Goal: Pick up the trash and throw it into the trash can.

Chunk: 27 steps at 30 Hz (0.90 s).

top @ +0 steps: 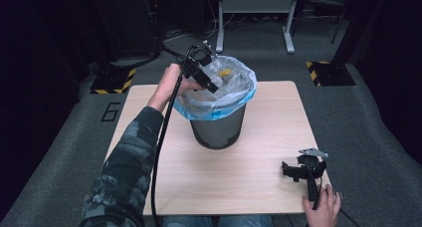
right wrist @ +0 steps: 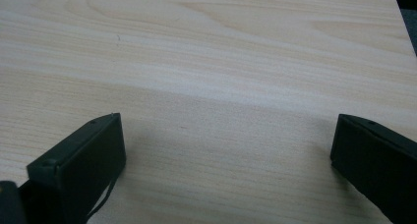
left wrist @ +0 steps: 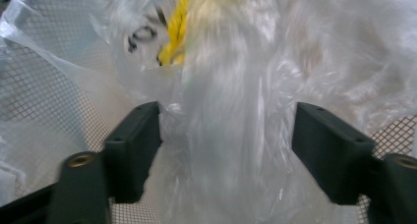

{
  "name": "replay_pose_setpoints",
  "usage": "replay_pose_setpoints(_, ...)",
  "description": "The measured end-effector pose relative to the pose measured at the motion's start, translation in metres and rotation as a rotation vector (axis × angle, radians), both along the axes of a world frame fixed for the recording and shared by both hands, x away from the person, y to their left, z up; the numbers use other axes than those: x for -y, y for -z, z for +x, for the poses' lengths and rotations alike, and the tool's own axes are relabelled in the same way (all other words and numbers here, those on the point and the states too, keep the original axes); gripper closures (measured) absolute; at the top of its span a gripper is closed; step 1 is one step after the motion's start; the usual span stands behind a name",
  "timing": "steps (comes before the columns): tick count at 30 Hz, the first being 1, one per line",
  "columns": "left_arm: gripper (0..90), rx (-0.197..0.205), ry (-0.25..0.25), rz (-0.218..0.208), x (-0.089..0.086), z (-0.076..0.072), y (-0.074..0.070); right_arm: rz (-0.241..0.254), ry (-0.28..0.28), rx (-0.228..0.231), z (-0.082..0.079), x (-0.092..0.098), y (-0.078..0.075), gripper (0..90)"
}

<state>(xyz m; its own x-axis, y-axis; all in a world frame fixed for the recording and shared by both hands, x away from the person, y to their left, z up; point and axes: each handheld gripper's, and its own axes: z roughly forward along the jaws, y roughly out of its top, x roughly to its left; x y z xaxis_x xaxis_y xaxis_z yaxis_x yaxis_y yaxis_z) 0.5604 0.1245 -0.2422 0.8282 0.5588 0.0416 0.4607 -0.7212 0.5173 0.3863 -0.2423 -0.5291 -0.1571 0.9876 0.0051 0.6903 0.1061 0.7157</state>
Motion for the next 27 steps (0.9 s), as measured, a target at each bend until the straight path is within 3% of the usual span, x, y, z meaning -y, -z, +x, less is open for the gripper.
replay_pose_setpoints(2, 17.8, 0.009, -0.011, -0.019, -0.002, -0.003, -0.003, 0.003, -0.001, -0.001, 0.000, 0.000, 0.000, 0.0)
replay_pose_setpoints(7, 14.6, 0.023, -0.006, -0.024, -0.009, -0.009, -0.009, 0.001, -0.001, 0.000, 0.000, 0.000, 0.000, 0.0)
replay_pose_setpoints(13, 12.6, 0.050, 0.013, -0.028, -0.020, -0.027, -0.021, 0.002, -0.001, 0.001, 0.000, 0.000, 0.000, 0.0)
replay_pose_setpoints(16, 11.7, 0.088, 0.028, -0.021, -0.029, -0.039, -0.025, 0.001, 0.000, 0.001, 0.000, 0.000, 0.000, 0.0)
replay_pose_setpoints(21, 9.5, 0.119, 0.037, -0.012, -0.047, -0.061, -0.019, 0.000, 0.000, 0.001, 0.000, 0.000, 0.000, 0.0)
replay_pose_setpoints(27, 7.0, 0.167, 0.032, -0.046, -0.075, -0.089, -0.006, -0.002, -0.002, 0.000, 0.000, 0.000, 0.000, 0.0)
